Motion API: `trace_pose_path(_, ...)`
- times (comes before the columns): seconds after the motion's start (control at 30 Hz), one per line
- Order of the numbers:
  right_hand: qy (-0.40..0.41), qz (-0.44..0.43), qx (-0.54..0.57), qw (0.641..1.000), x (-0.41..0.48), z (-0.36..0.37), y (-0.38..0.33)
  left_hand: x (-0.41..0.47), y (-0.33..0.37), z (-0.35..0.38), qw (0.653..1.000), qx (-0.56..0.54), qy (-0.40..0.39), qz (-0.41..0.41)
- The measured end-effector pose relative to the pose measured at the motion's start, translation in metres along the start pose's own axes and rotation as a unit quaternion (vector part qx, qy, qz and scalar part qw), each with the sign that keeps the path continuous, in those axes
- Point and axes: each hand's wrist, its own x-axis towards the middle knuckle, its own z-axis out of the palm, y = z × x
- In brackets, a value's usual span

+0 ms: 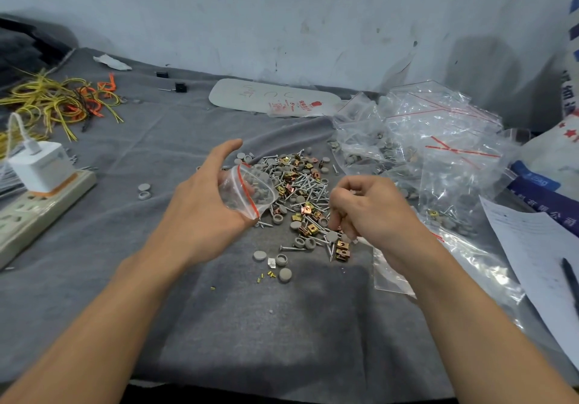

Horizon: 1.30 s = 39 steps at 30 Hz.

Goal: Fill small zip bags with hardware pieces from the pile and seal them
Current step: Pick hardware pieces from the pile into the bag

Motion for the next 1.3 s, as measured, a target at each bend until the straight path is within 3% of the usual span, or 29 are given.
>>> trace_pose_path(0.17, 0.001, 0.002, 0.040, 0.999, 0.007, 0.003, -0.002, 0.001, -0.002, 0.000, 1.000, 0.002, -0.001, -0.001)
trace_pose_path(0.37, -0.010, 0.006, 0.003, 1.000, 0.015, 0.018, 0.003, 0.002, -0.002, 0.000, 1.000, -0.002, -0.010, -0.001)
trace_pose_path(0.47, -0.032, -0.008, -0.129, 0.991, 0.018, 0.016, 0.006, 0.003, -0.001, 0.002, 1.000, 0.004, -0.017, 0.001)
trace_pose_path(0.57, -0.051, -0.008, -0.322, 0.945, 0.024, 0.011, 0.013, 0.003, -0.002, 0.002, 1.000, 0.005, -0.018, 0.001)
trace_pose_path(0.67, -0.009, 0.004, -0.374, 0.927, 0.027, 0.010, 0.016, 0.003, -0.003, 0.002, 1.000, 0.006, -0.011, -0.003)
trace_pose_path(0.77, 0.070, -0.034, -0.352, 0.933, 0.032, 0.017, 0.009, 0.004, -0.003, 0.002, 1.000, 0.014, -0.001, -0.006)
trace_pose_path(0.83, 0.024, -0.040, -0.322, 0.946, 0.034, 0.027, 0.002, 0.005, -0.003, 0.003, 1.000, 0.015, 0.000, -0.004)
trace_pose_path(0.93, -0.047, -0.034, -0.356, 0.933, 0.036, 0.041, 0.000, 0.005, -0.003, 0.003, 1.000, 0.008, -0.008, 0.013)
trace_pose_path(1.07, -0.036, -0.036, -0.411, 0.910, 0.040, 0.048, 0.001, 0.004, -0.002, 0.002, 1.000, 0.003, -0.006, 0.029)
trace_pose_path(1.3, -0.004, -0.005, -0.432, 0.902, 0.042, 0.051, 0.005, 0.002, -0.002, 0.000, 0.999, 0.006, -0.004, 0.033)
